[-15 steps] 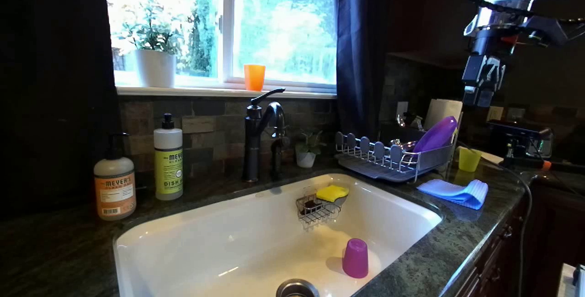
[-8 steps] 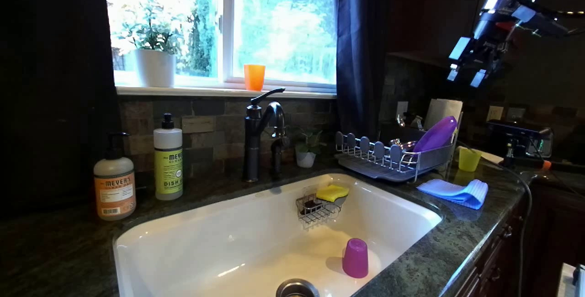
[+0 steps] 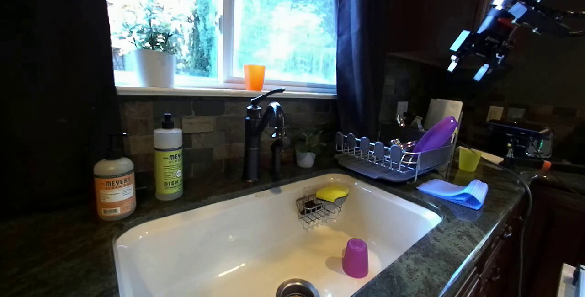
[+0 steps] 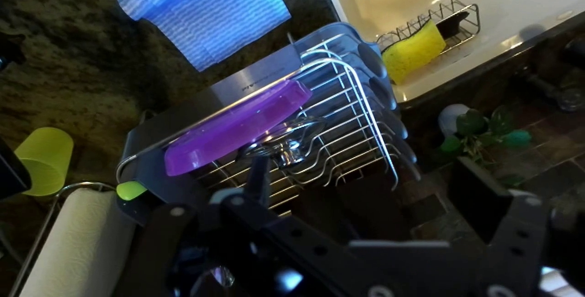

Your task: Take the green knife off of the dish rack and put it into the glass bowl

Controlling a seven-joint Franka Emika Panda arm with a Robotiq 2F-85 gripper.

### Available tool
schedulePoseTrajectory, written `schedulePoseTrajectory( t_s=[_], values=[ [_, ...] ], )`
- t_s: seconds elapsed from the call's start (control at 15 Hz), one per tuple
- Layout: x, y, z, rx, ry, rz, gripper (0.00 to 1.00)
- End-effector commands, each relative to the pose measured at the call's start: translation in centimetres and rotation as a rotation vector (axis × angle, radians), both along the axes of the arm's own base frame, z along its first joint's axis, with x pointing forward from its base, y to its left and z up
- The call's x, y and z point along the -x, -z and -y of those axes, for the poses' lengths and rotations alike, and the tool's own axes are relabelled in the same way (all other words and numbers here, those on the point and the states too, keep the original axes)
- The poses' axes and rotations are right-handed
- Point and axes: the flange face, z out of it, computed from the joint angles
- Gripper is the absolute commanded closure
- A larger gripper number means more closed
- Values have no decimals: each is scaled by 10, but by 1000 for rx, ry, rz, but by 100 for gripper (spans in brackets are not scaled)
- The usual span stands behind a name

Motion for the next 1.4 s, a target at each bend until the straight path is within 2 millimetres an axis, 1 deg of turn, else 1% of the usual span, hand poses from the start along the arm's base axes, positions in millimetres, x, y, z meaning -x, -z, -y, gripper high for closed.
schedulePoseTrajectory(
  t_s=[0.0,0.2,0.33,0.4,0.53,0.67,0.8,0.93,1.07,1.13,1.2,1.27,1.33],
  values=[
    [-5,0,1,-14,16,2,0],
    [-14,1,-1,-45,52,3,0],
    [-21,2,-2,3,30,-37,0],
    [-24,1,1,28,20,-58,0],
    [-30,-9,13,38,8,-95,0],
    [-32,-15,25,58,-18,-157,0],
    [-31,-19,41,95,-31,-226,0],
    [-23,-27,71,110,-12,-272,0],
    [-12,-35,109,52,43,-255,0],
    [-7,-35,126,26,56,-226,0],
    [-2,-38,137,-20,50,-173,0],
    [-5,-35,114,43,55,-200,0],
    [0,-36,129,19,61,-180,0]
  ],
)
